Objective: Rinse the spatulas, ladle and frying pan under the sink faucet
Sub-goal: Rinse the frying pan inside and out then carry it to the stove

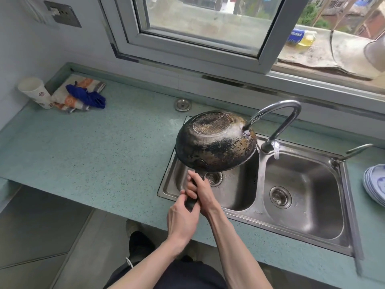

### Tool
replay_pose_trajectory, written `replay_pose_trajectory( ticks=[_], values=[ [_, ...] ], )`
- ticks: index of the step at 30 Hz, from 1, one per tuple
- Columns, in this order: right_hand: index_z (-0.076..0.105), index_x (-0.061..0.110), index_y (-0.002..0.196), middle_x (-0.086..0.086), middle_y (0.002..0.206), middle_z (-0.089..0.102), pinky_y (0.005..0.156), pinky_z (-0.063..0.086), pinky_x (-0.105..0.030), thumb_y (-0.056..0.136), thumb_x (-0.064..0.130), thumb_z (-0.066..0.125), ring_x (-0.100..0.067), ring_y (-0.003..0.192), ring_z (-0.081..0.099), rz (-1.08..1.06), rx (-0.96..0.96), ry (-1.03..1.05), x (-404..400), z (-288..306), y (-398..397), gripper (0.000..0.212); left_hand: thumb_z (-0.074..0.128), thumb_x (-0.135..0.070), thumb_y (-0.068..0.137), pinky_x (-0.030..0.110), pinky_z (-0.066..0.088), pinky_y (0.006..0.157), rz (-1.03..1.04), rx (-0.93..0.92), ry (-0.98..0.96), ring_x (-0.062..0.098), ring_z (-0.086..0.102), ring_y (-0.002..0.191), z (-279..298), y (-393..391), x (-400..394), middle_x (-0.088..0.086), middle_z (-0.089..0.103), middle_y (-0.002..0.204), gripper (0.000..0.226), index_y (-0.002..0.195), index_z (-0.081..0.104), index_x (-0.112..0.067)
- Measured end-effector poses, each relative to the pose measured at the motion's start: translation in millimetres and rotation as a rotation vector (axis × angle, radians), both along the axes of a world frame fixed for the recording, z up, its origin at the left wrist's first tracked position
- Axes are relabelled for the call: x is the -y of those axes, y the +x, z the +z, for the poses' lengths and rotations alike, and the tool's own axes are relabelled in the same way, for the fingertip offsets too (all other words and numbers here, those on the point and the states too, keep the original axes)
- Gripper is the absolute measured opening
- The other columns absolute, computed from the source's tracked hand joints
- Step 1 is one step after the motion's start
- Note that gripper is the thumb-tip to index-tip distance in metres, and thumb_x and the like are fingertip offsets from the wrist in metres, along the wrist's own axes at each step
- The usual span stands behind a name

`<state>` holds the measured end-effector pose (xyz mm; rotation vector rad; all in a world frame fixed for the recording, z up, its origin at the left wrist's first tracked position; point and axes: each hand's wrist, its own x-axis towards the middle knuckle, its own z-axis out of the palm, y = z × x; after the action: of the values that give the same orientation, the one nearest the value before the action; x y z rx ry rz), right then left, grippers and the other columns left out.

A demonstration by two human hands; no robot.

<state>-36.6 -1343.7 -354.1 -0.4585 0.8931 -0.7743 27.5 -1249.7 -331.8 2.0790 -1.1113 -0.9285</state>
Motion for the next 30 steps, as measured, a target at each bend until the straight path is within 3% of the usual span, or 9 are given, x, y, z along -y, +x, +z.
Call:
replay_pose_trajectory(
  ticks=[2,4,6,10,15,20,25,30],
  values=[
    [0.059,0.012,0.085,0.003,0.054,0.028,0.064,0.051,-0.03,0.097,0.028,0.065,-0.01,0.039,0.026,-0.027,-0.008,0.032,3.6,2.9,-11.5,0.021,0.066,-0.044,0.091,0.04,0.057,0.071,-0.03,-0.043,0.032,0.015,0.07,0.078,0.5,-9.1,6.0,-0.007,0.074,0.087,0.015,0.1,0.062,-0.032],
    [0.062,0.007,0.097,-0.001,0.059,0.038,0.067,0.054,-0.033,0.091,0.031,0.072,-0.013,0.045,0.035,-0.062,-0.075,0.061,6.2,4.9,-23.2,0.026,0.067,-0.035,0.094,0.041,0.06,0.061,-0.017,-0.267,0.072,0.018,0.073,0.065,2.3,-17.2,14.1,-0.003,0.075,0.083,0.012,0.102,0.062,-0.028],
    [0.06,0.004,0.103,-0.006,0.064,0.047,0.067,0.054,-0.036,0.097,0.033,0.069,-0.017,0.05,0.045,-0.109,-0.146,0.074,6.5,4.8,-34.0,0.03,0.068,-0.027,0.096,0.037,0.059,0.055,0.002,-0.495,0.142,0.024,0.073,0.06,1.9,-23.9,22.1,0.003,0.076,0.082,0.013,0.105,0.063,-0.019],
    [0.057,0.004,0.102,-0.012,0.071,0.061,0.057,0.051,-0.032,0.103,0.039,0.061,-0.019,0.055,0.055,-0.1,-0.274,0.028,3.5,2.8,-53.8,0.035,0.066,-0.021,0.098,0.032,0.048,0.049,-0.05,-0.673,0.265,0.018,0.06,0.052,-12.5,-34.5,28.4,0.005,0.069,0.071,0.013,0.104,0.061,-0.01],
    [0.055,0.002,0.103,-0.008,0.067,0.056,0.07,0.053,-0.034,0.107,0.037,0.053,-0.018,0.057,0.047,-0.028,-0.268,0.008,-3.3,0.8,-65.5,0.035,0.061,-0.031,0.1,0.03,0.04,0.046,-0.072,-0.852,0.465,0.016,0.047,0.049,-19.8,-31.8,31.0,0.003,0.051,0.061,0.025,0.09,0.056,-0.009],
    [0.055,0.002,0.106,-0.004,0.068,0.052,0.073,0.051,-0.035,0.106,0.037,0.056,-0.016,0.056,0.043,-0.064,-0.273,0.053,-10.7,-4.8,-61.5,0.035,0.049,-0.047,0.104,0.03,0.038,0.044,-0.072,-0.763,0.424,0.018,0.043,0.044,-29.1,-36.5,28.1,0.005,0.045,0.058,0.043,0.082,0.05,-0.01],
    [0.06,0.003,0.109,-0.008,0.077,0.068,0.07,0.054,-0.033,0.101,0.045,0.061,-0.018,0.064,0.058,-0.079,-0.469,0.064,-19.7,-9.7,-48.6,0.043,0.043,-0.059,0.102,0.029,0.039,0.044,-0.021,-0.713,0.468,0.02,0.044,0.043,-31.8,-32.4,24.6,0.006,0.047,0.057,0.055,0.077,0.052,-0.011],
    [0.059,0.002,0.108,-0.003,0.075,0.066,0.067,0.054,-0.026,0.099,0.048,0.063,-0.014,0.066,0.058,-0.123,-0.588,0.068,-33.5,-14.7,-36.5,0.046,0.041,-0.047,0.107,0.025,0.035,0.039,-0.005,-0.637,0.463,0.019,0.046,0.037,-40.1,-30.1,17.3,0.008,0.049,0.051,0.058,0.074,0.059,-0.003]
  ],
)
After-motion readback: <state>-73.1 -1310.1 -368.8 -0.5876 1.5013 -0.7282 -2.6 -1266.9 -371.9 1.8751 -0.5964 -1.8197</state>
